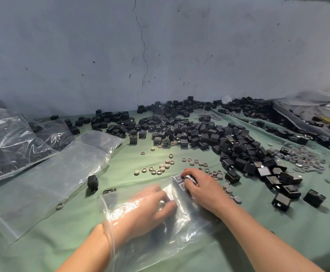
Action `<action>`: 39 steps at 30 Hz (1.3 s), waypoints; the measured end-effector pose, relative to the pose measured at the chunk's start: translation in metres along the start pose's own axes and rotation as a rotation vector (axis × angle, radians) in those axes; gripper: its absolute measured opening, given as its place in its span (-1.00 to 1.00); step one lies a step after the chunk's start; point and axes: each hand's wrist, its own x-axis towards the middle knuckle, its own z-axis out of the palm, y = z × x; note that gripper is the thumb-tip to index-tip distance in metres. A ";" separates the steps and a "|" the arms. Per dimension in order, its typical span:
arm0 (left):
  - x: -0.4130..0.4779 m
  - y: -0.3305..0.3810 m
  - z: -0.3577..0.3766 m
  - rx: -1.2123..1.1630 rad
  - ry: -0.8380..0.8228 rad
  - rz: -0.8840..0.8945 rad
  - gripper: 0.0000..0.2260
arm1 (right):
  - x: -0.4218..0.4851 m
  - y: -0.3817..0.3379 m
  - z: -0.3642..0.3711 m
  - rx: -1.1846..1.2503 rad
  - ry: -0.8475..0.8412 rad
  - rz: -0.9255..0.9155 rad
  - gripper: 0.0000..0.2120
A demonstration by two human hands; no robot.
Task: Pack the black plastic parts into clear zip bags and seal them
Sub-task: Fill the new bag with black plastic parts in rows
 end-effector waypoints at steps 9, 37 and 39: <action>0.005 0.003 0.002 -0.224 0.024 -0.070 -0.70 | 0.003 0.003 0.002 0.007 0.000 -0.038 -0.76; 0.019 -0.014 0.011 -0.225 -0.142 0.020 -0.80 | 0.004 0.005 0.002 0.136 0.023 -0.007 -0.65; 0.021 -0.014 0.011 -0.196 -0.164 0.003 -0.84 | 0.004 0.004 0.001 0.157 0.021 0.002 -0.66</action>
